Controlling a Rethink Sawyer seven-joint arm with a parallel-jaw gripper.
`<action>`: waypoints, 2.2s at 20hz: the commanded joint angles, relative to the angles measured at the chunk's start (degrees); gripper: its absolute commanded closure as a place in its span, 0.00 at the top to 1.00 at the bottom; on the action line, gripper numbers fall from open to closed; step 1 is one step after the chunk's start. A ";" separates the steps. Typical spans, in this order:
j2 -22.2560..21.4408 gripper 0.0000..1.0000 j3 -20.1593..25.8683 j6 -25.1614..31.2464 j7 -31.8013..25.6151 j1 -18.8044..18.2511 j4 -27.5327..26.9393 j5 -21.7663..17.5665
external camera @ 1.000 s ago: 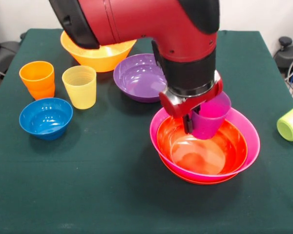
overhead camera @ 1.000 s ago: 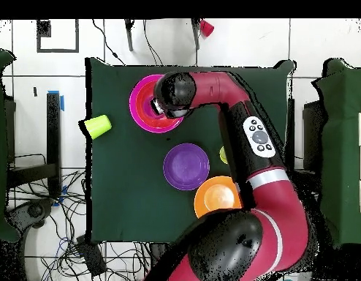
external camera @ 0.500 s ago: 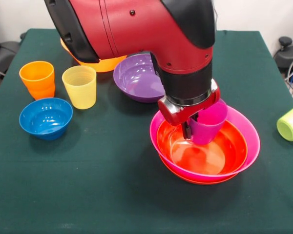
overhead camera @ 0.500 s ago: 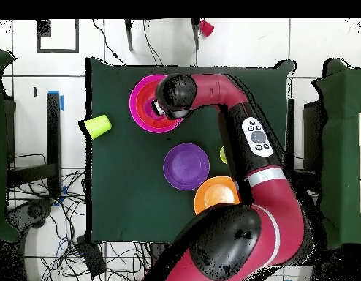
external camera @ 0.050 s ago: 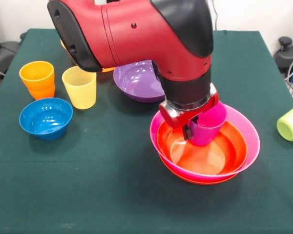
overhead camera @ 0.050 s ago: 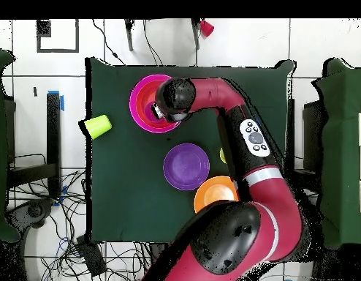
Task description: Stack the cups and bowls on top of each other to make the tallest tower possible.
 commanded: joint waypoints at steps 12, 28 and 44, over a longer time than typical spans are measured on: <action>6.57 0.00 0.38 1.87 -19.66 -0.17 -6.58 -4.93; 1.65 0.00 -0.19 5.51 -17.00 -0.07 -3.42 -3.34; 1.01 0.00 -0.05 4.45 -13.83 0.21 -2.56 -2.30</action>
